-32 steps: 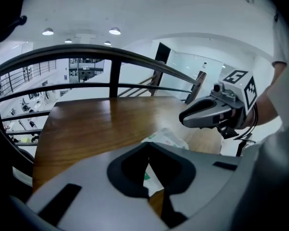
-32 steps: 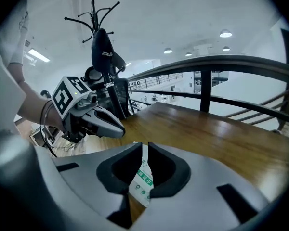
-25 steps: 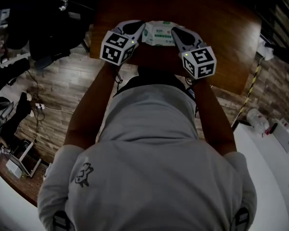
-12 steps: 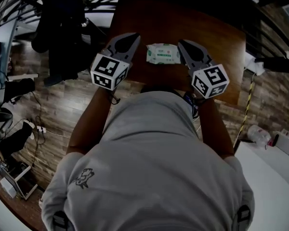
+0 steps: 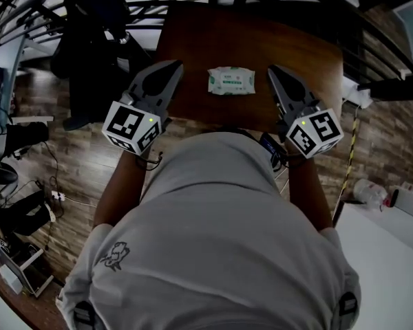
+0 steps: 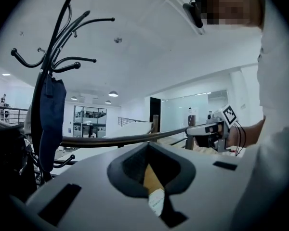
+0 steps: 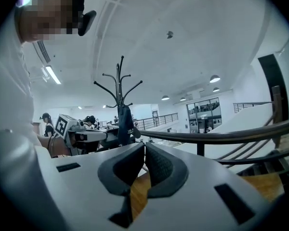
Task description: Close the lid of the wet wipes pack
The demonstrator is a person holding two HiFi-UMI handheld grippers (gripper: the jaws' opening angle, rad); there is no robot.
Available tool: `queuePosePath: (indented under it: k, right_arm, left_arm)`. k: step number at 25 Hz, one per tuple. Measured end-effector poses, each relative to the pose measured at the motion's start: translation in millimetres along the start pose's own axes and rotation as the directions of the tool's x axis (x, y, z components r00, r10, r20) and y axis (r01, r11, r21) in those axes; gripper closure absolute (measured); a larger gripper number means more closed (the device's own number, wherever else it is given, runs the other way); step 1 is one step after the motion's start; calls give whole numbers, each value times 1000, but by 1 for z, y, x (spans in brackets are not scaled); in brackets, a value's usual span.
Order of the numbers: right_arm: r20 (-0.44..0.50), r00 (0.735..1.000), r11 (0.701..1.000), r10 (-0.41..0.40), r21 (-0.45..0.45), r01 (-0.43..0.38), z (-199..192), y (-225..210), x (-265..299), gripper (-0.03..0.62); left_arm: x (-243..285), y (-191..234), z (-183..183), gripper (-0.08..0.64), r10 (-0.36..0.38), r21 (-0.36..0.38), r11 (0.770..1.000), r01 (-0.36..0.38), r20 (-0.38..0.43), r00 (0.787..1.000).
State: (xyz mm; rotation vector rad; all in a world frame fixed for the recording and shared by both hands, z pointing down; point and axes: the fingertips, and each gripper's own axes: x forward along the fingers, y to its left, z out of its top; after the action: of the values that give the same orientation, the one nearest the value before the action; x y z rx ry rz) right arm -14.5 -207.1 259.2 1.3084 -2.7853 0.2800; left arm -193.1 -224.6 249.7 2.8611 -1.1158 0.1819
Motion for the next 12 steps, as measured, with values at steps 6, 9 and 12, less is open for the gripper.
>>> queuePosePath:
  k: [6, 9, 12]
  right_arm:
    - [-10, 999, 999, -38, -1, 38, -1, -6, -15, 555]
    - [-15, 998, 998, -59, -9, 59, 0, -10, -22, 555]
    - [-23, 997, 997, -77, -14, 77, -2, -10, -30, 557]
  left_arm:
    - [-2, -5, 8, 548, -6, 3, 1000, 6, 36, 999]
    - [-4, -9, 11, 548, -10, 10, 1000, 10, 41, 999]
    - [-7, -14, 6, 548, -22, 15, 1000, 21, 29, 999]
